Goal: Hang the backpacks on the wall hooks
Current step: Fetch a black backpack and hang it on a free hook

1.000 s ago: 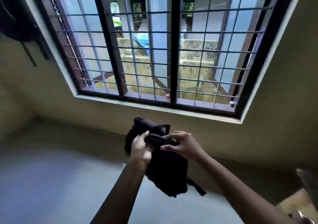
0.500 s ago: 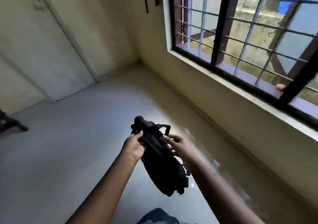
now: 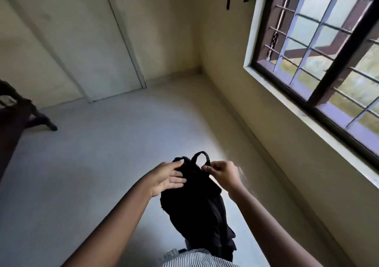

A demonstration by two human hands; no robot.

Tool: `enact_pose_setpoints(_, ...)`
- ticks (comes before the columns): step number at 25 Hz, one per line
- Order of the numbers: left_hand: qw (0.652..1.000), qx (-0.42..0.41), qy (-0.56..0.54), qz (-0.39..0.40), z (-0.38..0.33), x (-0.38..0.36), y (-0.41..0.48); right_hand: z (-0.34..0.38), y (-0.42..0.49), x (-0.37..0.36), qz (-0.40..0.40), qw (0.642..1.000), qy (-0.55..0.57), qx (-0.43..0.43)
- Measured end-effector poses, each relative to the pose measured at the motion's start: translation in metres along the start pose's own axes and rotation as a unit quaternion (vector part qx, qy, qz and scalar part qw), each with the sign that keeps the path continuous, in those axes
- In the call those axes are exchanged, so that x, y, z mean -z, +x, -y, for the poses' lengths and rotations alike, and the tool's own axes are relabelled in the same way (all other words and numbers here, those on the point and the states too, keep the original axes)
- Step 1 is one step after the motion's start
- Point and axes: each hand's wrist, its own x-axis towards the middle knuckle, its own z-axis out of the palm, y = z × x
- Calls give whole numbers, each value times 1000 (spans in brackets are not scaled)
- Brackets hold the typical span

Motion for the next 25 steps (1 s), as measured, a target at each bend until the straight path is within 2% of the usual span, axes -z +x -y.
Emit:
enact_pose_setpoints(2,984,-80,153,-33,-22,12,4,14,29,-5,30,999,-23,16)
enact_pose_setpoints(5,935,-244,229,-114,-62,35,39,46,71,-21,69,994,-49,68)
enact_pose_setpoints(10,909,-294,295,-25,-138,64,121,98,153,0,18,986,-65,152)
enact_pose_setpoints(13,886,-321,334,-22,-200,67,177,129,222,25,-10,984,-20,179)
enact_pose_setpoints(16,882,-355,304,-59,-278,68,231,164,304,47,-23,975,-7,222)
enact_pose_setpoints(18,903,-358,220,-92,-330,68,257,189,356,62,-14,972,3,233)
enact_pose_setpoints(20,908,-379,137,-113,-380,66,278,219,407,79,15,971,21,239)
enact_pose_setpoints(23,887,-431,84,-143,-458,67,310,274,485,106,80,966,17,246)
enact_pose_setpoints(25,863,-471,108,-147,-506,73,328,305,524,121,102,964,7,247)
